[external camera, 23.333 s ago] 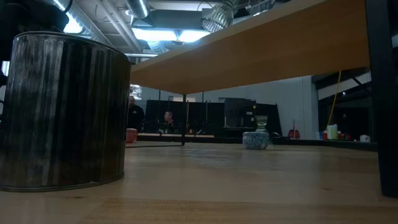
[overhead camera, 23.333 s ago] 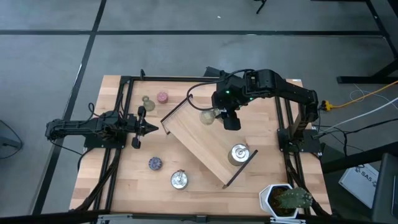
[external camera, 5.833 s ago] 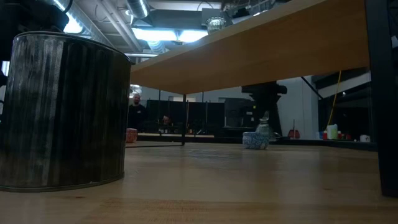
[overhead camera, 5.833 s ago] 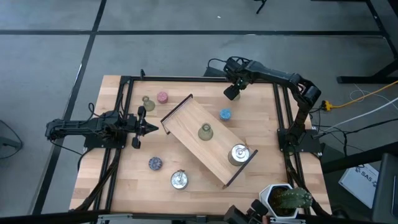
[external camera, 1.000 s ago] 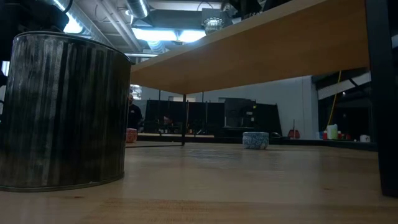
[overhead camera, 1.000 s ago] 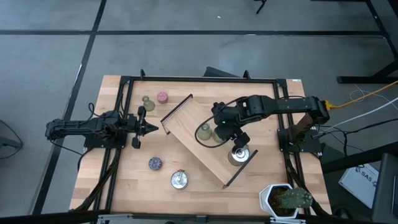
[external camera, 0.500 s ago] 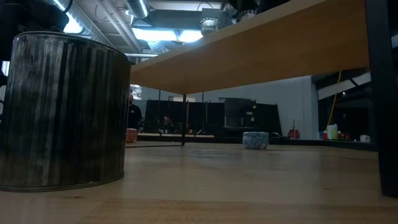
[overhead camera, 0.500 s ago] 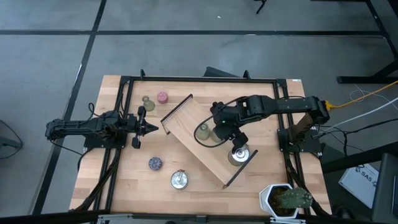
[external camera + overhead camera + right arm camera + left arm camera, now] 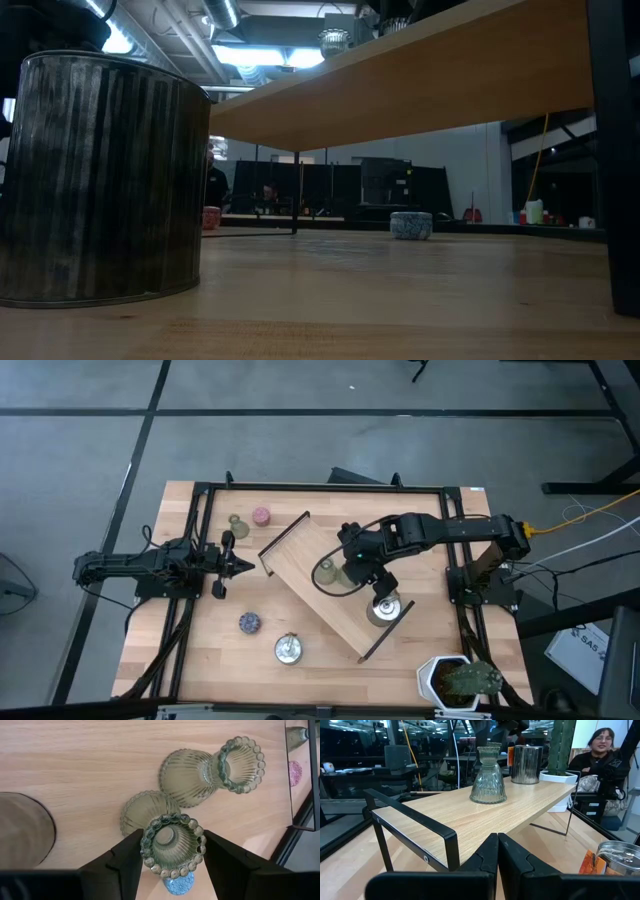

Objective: Pick & Place candle stick holders
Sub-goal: Put the right transparent candle holder on the shelf

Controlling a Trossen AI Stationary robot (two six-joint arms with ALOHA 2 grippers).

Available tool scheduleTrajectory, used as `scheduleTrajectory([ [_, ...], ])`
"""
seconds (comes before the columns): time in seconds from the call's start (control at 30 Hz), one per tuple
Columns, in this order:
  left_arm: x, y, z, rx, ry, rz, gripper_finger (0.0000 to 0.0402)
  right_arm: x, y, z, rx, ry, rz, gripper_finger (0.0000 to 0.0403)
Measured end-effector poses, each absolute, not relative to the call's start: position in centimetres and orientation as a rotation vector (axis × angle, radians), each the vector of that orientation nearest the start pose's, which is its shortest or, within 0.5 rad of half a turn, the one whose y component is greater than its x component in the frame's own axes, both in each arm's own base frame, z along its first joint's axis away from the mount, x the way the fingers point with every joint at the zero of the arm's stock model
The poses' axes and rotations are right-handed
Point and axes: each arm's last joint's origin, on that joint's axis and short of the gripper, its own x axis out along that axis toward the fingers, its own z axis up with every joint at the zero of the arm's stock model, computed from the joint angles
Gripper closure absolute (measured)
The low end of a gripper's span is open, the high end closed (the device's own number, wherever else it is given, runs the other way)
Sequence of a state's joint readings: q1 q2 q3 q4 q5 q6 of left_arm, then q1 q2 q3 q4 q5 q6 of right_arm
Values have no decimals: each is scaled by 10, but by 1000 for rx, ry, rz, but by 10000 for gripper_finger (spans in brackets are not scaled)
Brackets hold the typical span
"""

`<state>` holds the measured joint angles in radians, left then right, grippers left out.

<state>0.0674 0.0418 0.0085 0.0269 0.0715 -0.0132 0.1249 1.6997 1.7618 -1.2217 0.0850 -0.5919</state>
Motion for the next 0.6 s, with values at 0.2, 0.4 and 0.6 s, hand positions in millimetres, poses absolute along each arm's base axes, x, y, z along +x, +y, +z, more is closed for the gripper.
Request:
scheduleTrajectory([
  [0.2, 100, 5, 166, -14, 7, -4, 398, 331, 36, 352, -639, 1117, 369, 206],
  [0.4, 100, 5, 166, -14, 7, -4, 398, 332, 30, 352, -628, 1124, 352, 206],
  [0.6, 100, 5, 166, -14, 7, -4, 398, 332, 28, 352, -622, 1128, 347, 206],
])
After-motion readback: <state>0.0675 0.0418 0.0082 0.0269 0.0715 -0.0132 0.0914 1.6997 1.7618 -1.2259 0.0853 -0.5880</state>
